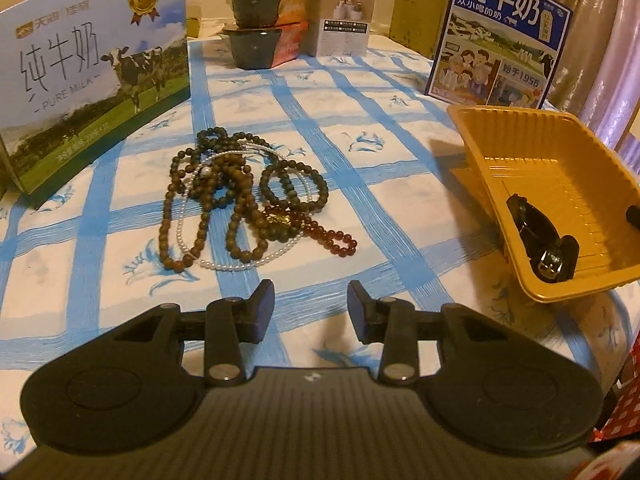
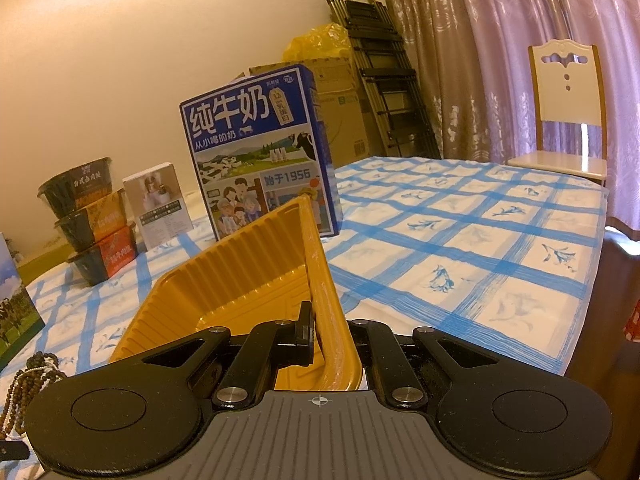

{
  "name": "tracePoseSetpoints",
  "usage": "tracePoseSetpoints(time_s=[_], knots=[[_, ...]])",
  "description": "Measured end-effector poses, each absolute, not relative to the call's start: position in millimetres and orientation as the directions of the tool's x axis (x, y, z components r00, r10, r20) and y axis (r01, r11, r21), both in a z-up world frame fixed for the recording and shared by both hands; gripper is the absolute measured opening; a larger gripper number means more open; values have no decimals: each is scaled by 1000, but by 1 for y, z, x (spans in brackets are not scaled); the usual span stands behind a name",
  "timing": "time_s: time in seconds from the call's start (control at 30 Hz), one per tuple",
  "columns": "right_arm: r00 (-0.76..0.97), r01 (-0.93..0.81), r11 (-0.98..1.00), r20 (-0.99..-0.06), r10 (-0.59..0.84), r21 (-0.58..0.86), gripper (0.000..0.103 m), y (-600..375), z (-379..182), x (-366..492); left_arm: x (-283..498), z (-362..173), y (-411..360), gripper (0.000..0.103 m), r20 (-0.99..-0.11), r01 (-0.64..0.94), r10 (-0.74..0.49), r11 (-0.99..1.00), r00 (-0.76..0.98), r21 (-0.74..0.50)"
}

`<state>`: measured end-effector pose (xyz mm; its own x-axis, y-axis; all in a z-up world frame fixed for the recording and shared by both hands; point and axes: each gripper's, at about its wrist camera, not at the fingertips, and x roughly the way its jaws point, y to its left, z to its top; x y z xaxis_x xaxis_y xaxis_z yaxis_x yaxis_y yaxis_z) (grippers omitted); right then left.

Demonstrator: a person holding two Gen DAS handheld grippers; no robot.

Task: Organize jewelry
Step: 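Move the left tool to the bead pile and grasp a bead strand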

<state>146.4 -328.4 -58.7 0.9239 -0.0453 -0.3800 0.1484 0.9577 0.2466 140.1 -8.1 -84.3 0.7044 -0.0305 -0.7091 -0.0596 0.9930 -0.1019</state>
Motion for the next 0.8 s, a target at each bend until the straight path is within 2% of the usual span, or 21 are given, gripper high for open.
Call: tracePoseSetpoints(time_s=[0.27,0.7,0.8], knots=[[923,150,957,-382,-46,247,7,-330,-60,146,164,-91,-20,41,-706,-61,-22,994,708,-92],[923,150,957,-382,-46,247,7,-330,-59,146,199,-106,-35,41,-680,-112,67,993,730,-22],[923,150,957,-382,-46,247,7,-329,-59,146,198,-107,-35,36,-672,-101,70,995,737,-8]])
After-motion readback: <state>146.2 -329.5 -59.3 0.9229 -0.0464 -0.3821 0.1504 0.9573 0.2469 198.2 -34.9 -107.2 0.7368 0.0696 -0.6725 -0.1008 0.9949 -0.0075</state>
